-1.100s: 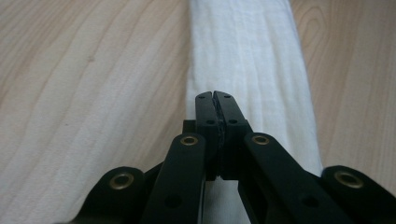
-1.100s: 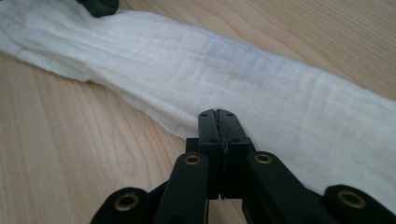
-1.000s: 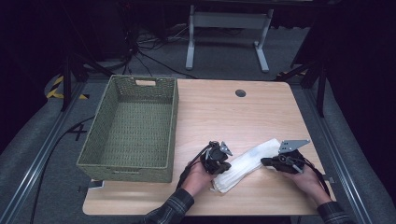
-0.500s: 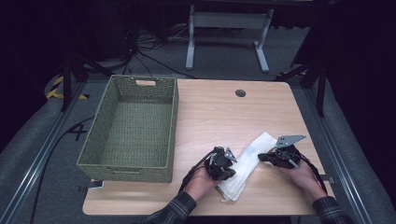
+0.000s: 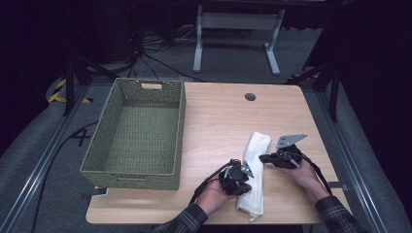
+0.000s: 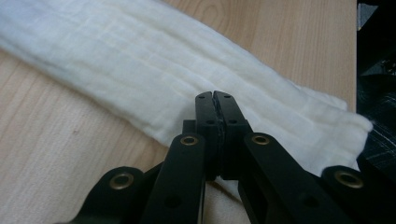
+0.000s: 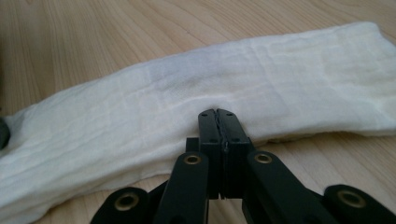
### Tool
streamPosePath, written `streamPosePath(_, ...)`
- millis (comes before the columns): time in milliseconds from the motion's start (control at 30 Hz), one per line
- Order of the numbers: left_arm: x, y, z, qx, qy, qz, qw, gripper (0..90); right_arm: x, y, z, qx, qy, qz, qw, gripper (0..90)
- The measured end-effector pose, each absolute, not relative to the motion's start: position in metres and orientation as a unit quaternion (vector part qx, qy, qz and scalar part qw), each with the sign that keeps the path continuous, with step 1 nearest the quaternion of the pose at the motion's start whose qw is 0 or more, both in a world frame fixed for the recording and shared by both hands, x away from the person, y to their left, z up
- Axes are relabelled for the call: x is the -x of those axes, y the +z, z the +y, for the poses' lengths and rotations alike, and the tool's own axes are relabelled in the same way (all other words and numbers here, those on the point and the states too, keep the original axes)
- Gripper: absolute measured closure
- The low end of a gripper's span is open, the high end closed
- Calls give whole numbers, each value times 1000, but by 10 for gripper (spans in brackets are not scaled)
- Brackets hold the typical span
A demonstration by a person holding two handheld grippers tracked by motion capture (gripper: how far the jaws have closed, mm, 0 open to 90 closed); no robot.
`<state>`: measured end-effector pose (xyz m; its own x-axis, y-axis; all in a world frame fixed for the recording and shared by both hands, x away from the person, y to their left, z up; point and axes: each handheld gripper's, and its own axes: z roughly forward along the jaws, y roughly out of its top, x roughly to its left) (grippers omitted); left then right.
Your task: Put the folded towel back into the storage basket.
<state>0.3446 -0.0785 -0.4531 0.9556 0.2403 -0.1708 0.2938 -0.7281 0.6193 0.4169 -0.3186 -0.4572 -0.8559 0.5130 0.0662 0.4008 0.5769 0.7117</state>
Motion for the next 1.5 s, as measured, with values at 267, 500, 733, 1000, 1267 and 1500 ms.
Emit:
streamPosePath(267, -338, -453, -83, -931, -47, 131, 338, 894, -425, -458, -299, -237, 383, 890, 71, 898)
streamPosePath(500, -344, -443, -75, -924, -30, 138, 355, 829, -421, -457, -304, -242, 390, 886, 71, 866)
streamPosePath(733, -352, -437, -71, -925, -9, 131, 357, 591, -412, -454, -317, -252, 391, 882, 73, 713)
streamPosePath(1000, -352, -440, -78, -929, -6, 103, 355, 423, -402, -447, -335, -261, 402, 875, 73, 601)
streamPosePath(1267, -359, -439, -75, -927, -3, 106, 360, 337, -389, -445, -334, -241, 408, 878, 66, 541)
streamPosePath(1500, -369, -433, -65, -924, 6, 121, 363, 286, -376, -443, -322, -200, 416, 886, 45, 479)
